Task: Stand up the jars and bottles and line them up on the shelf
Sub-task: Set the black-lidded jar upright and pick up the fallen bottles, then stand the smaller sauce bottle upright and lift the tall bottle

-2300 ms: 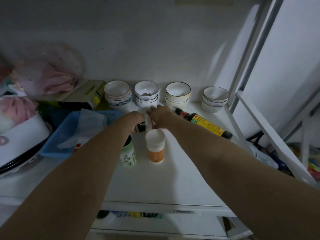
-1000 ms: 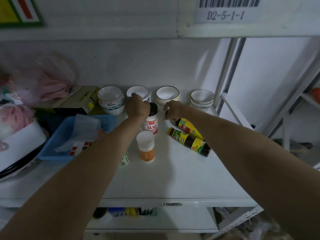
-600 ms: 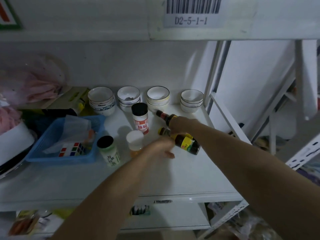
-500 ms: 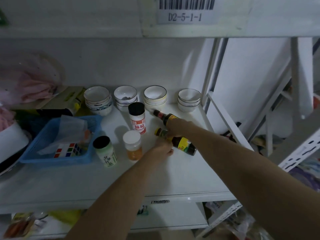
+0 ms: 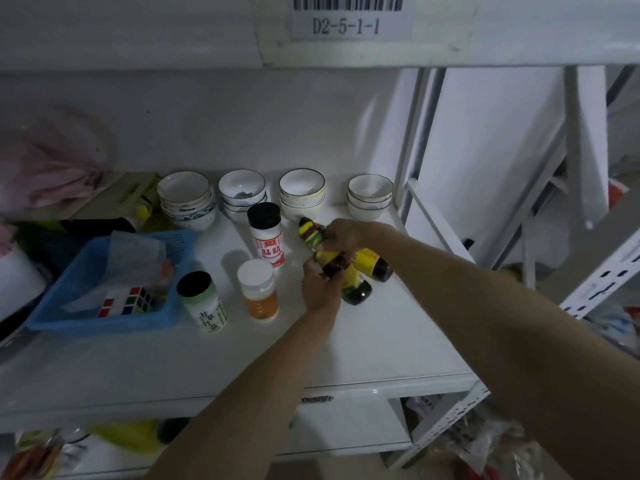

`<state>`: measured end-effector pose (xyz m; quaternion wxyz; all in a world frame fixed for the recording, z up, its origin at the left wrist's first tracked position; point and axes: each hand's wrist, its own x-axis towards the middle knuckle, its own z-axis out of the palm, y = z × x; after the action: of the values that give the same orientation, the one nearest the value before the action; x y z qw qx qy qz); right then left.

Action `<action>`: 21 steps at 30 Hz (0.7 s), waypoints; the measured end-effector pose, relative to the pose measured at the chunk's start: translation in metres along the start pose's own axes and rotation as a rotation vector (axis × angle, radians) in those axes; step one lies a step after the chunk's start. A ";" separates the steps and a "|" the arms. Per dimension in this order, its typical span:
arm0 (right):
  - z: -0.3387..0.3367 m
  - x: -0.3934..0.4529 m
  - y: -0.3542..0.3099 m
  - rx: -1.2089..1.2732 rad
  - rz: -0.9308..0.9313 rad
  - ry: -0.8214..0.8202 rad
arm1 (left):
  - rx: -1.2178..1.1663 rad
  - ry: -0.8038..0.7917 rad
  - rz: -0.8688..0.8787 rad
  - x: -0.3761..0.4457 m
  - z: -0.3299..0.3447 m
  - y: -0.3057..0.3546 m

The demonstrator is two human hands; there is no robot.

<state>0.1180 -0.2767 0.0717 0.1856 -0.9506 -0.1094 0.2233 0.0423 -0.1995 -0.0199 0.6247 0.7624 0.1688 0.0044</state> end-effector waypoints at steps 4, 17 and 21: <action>-0.017 -0.006 -0.008 0.057 -0.029 0.008 | 0.025 0.070 0.147 -0.003 -0.005 0.012; -0.032 -0.018 -0.011 0.205 0.027 0.037 | 0.215 0.051 0.188 0.002 -0.013 0.006; -0.036 -0.020 -0.010 0.153 0.068 0.006 | 0.267 0.012 0.122 0.003 -0.014 0.005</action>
<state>0.1163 -0.2844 0.1130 0.2502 -0.9375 -0.0589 0.2344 0.0438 -0.1862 -0.0125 0.5155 0.8474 0.1250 0.0243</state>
